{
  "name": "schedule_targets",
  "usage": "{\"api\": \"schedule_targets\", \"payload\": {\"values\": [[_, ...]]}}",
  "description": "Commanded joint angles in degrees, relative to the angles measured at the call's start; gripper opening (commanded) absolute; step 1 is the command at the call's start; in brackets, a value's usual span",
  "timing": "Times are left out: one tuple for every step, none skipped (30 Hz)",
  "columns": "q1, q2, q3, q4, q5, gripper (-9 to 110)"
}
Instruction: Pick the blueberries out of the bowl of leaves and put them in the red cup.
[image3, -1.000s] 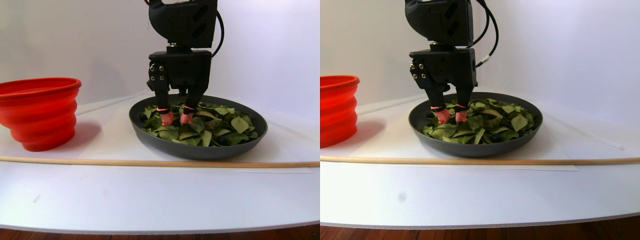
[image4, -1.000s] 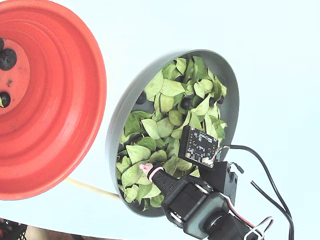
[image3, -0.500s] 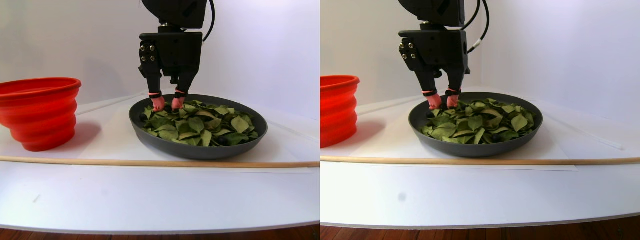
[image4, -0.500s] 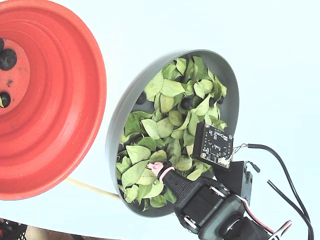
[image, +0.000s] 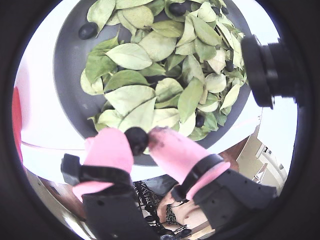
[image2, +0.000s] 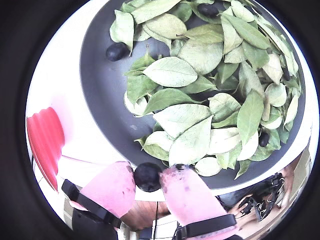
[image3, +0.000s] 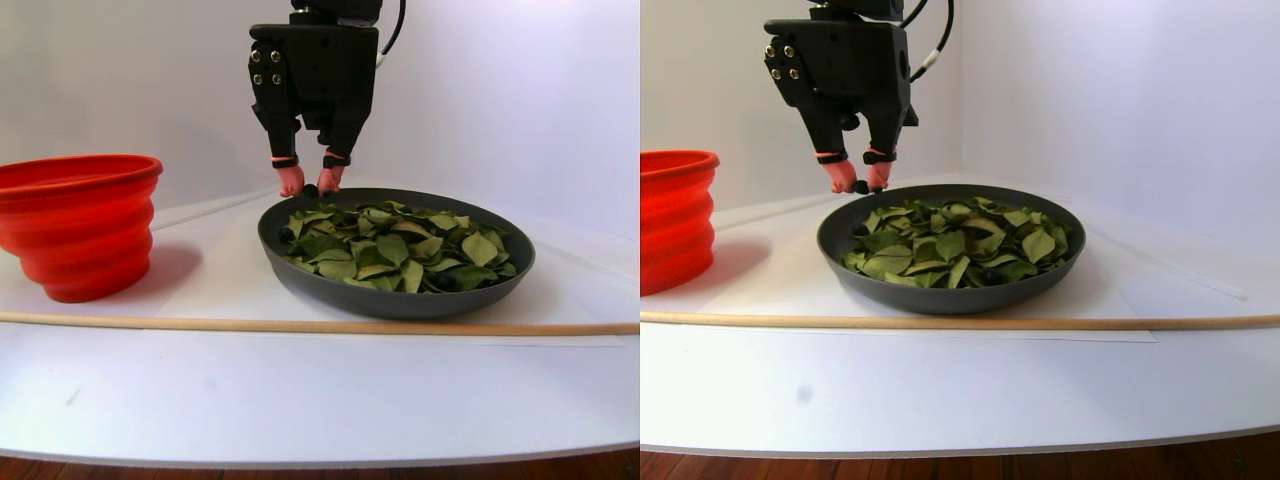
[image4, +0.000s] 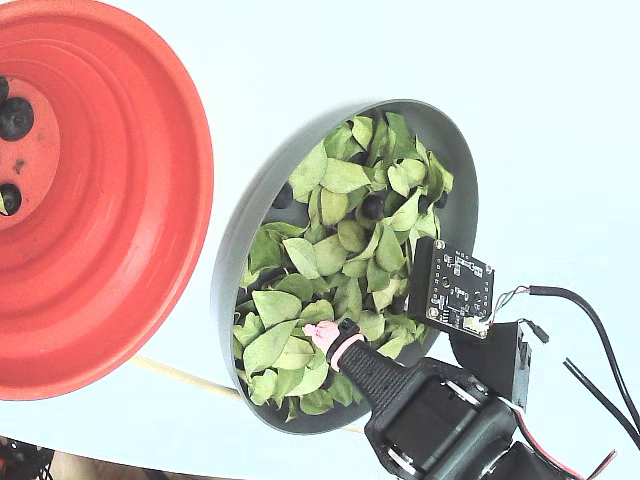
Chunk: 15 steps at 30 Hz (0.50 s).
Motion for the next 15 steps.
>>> {"api": "schedule_targets", "payload": {"values": [[-1.7,6.0,-0.4,1.2,0.7,10],[-2.1,6.5,-0.4,1.5,1.0,10],[-2.6,7.0,-0.4,1.9,1.2,10],[-3.2,7.4,-0.4,2.4,1.3,10],[-3.6,7.8,-0.2,2.5,1.6,10],[-4.1,8.3,-0.2,2.5,1.8,10],[-4.6,8.7,-0.2,3.1,2.0,10],[-4.8,9.2,-0.3,3.7,2.3,10],[-5.2,9.8,-0.3,4.0,2.5,10],[-5.5,10.2,-0.4,4.2,2.7,10],[-6.1,10.6,-0.4,4.6,3.0,10],[-6.7,10.9,-0.4,4.7,3.3,10],[-7.2,11.1,-0.4,4.8,3.5,10],[-7.6,11.3,-0.4,4.8,4.0,10],[-8.3,11.4,-0.4,5.2,4.4,10]]}}
